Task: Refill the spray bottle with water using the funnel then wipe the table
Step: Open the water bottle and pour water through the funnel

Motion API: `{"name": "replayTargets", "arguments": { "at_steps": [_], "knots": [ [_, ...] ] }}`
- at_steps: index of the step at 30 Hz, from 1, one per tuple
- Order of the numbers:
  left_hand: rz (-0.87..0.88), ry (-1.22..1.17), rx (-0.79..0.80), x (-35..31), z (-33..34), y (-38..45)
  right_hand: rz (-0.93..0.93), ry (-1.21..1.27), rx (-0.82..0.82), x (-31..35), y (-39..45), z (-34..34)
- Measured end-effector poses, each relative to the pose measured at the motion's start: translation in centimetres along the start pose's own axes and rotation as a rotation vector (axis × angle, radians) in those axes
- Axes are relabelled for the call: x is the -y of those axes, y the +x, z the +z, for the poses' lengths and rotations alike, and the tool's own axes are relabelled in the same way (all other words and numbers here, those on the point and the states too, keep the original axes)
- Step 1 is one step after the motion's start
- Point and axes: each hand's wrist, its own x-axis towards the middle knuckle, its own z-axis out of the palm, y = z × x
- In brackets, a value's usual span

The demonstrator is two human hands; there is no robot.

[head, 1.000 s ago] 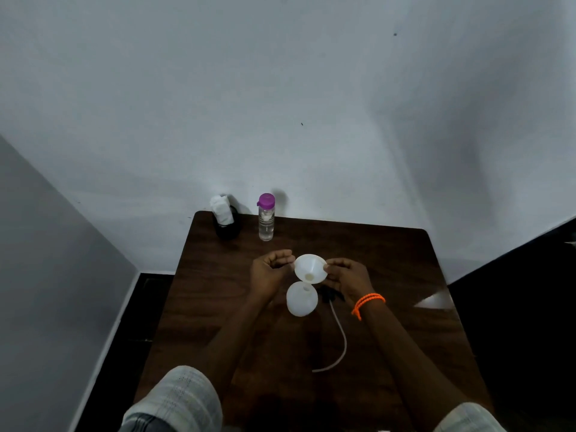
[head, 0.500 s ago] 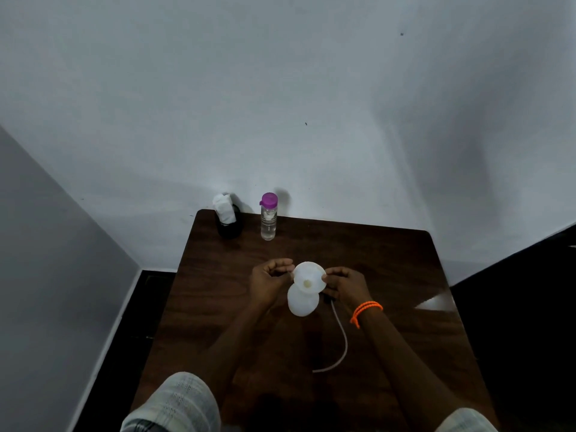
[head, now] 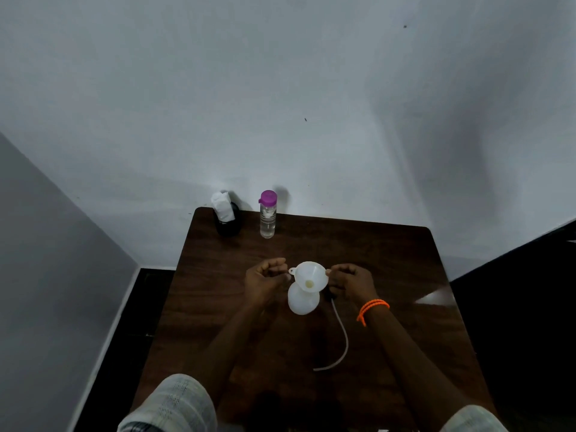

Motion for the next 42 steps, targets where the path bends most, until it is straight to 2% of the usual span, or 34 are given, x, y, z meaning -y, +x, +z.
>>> {"name": "replayTargets", "arguments": {
  "at_steps": [7, 14, 24, 28, 32, 38, 42],
  "knots": [
    [-0.034, 0.069, -0.132, -0.3, -1.1, 2.4, -0.076, -0.074, -0.012, 2.1, 1.6, 1.5],
    [-0.037, 0.244, -0.172, -1.4, -2.9, 7.4, -0.273, -0.399, -0.039, 5.1, 5.1, 5.6],
    [0.137, 0.419, -0.216, -3.6, -2.7, 16.0, -0.433, -0.692, 0.089, 7.4, 12.0, 13.9],
    [0.208, 0.429, -0.148, -3.3, -2.3, 18.1, -0.483, -0.717, 0.147, 7.1, 13.6, 16.0],
    [0.241, 0.461, -0.105, -3.4, -1.9, 19.1, -0.448, -0.786, 0.163, 6.8, 14.7, 17.1],
    [0.221, 0.555, -0.164, -4.0, -1.0, 20.2, -0.432, -0.791, 0.134, 6.8, 15.0, 17.2],
    [0.217, 0.559, -0.225, -4.4, -0.5, 20.0, -0.441, -0.706, 0.096, 6.8, 14.7, 16.4]
  ]
}}
